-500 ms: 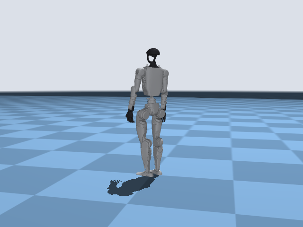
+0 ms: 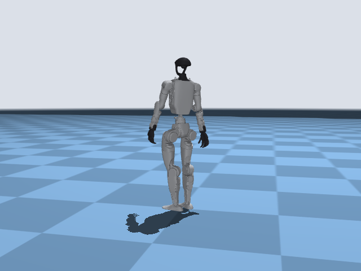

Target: In place motions

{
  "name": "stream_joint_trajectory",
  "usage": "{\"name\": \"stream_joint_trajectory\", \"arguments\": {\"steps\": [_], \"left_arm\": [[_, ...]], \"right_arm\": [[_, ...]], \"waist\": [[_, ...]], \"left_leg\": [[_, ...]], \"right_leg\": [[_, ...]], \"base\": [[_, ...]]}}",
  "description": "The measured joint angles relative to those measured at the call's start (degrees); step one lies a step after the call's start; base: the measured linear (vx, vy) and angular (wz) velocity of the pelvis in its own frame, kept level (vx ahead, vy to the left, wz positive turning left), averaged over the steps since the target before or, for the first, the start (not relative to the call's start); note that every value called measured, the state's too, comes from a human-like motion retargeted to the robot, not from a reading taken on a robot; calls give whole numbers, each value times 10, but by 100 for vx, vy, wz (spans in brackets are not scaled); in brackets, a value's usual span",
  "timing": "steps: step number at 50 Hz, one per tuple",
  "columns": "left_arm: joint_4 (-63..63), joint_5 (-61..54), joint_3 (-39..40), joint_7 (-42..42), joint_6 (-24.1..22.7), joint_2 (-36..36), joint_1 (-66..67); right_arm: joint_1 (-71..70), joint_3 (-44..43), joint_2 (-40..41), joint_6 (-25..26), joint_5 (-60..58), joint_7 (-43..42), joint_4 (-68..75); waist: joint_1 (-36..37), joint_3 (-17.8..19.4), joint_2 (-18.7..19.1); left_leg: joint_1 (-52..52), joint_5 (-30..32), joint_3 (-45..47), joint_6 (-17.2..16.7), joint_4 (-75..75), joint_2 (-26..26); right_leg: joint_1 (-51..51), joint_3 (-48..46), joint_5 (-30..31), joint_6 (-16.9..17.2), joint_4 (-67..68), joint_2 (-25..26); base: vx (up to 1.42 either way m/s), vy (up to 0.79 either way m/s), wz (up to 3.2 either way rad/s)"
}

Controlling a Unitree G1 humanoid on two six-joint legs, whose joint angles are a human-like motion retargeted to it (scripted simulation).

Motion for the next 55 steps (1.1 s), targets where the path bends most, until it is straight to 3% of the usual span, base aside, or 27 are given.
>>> {"name": "stream_joint_trajectory", "arguments": {"steps": [5,14,20,25,30,38,48,55], "left_arm": [[99,39,36,42,18,-9,108],[99,21,149,8,29,-17,384],[99,20,179,23,54,-27,453],[99,15,168,-9,59,-29,400],[99,0,106,14,45,-13,271],[-53,-40,31,-55,48,3,61],[-269,-106,-13,-36,0,3,-80],[-303,-85,-40,-48,-14,-8,-67]], "right_arm": [[-102,61,43,-2,-29,47,-48],[-226,107,101,-42,28,115,-257],[-244,135,114,-65,47,133,-343],[-207,156,108,-84,4,125,-353],[-153,139,97,-81,-61,108,-253],[-53,62,33,-1,-137,68,-32],[99,-87,-61,15,-58,0,-3],[103,-109,-50,25,50,-22,0]], "waist": [[12,8,-12],[20,9,-16],[18,10,-18],[12,4,-17],[5,-5,-14],[-2,-7,-10],[-22,-2,2],[-15,0,6]], "left_leg": [[6,3,-15,0,-1,-12],[8,4,-23,-2,-3,-17],[12,4,-22,-3,-3,-17],[13,3,-17,-3,-3,-15],[12,1,-10,-3,-4,-10],[10,-3,11,-3,-2,-2],[6,-4,26,-3,0,6],[5,-3,23,-2,1,6]], "right_leg": [[9,-1,-6,2,0,-8],[9,7,-11,10,3,-9],[11,10,-11,11,3,-10],[9,14,-10,10,3,-8],[6,16,-7,8,3,-3],[-2,23,-2,4,5,1],[-9,21,5,1,5,2],[-7,16,6,-2,5,1]], "base": [[2,2,31],[0,0,2],[0,0,0],[0,0,0],[0,0,0],[-2,1,-25],[-1,-1,-6],[0,0,3]]}}
